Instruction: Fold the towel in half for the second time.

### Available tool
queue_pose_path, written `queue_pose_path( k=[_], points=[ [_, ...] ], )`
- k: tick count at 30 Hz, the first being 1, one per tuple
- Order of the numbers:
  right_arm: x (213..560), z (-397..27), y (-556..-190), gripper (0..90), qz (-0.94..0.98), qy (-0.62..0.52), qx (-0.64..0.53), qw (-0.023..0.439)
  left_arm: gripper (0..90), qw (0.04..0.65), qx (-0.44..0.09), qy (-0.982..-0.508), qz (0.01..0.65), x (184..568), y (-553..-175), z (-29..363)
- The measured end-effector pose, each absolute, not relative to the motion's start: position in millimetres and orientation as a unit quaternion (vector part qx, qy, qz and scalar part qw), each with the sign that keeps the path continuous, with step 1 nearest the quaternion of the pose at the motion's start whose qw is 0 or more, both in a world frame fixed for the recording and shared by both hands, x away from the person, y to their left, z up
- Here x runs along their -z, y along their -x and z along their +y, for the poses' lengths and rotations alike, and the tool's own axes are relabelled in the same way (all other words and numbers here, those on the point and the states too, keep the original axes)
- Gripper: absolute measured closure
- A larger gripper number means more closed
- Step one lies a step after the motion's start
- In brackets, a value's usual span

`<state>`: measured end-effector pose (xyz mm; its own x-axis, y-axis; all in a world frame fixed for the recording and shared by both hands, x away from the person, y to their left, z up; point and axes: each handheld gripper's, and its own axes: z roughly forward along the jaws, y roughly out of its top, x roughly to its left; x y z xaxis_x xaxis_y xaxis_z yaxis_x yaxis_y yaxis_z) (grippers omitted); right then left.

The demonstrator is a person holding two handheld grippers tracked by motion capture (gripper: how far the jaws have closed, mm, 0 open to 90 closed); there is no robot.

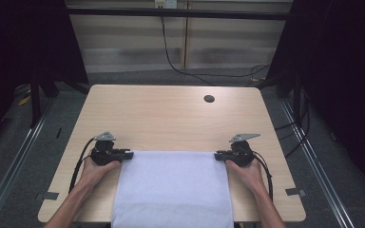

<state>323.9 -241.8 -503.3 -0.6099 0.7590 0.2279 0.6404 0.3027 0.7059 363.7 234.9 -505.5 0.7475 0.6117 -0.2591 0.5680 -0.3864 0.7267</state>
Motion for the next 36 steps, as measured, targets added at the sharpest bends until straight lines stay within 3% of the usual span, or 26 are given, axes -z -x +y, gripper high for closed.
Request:
queue_pose_path(
  k=[4, 22, 36],
  points=[
    [495.8, -243.5, -319.5, 85.3, 0.793, -0.434, -0.422, 0.072, 84.2, 0.443, -0.032, -0.825, 0.349, 498.2, -357.9, 237.7],
    [408.4, -247.4, -352.8, 86.4, 0.758, -0.415, -0.483, 0.141, 84.6, 0.520, -0.076, -0.772, 0.358, 433.8, -395.5, 236.8],
    [364.4, -254.9, -383.4, 86.7, 0.727, -0.422, -0.512, 0.177, 85.0, 0.554, -0.115, -0.746, 0.351, 379.1, -427.2, 232.4]
  ],
)
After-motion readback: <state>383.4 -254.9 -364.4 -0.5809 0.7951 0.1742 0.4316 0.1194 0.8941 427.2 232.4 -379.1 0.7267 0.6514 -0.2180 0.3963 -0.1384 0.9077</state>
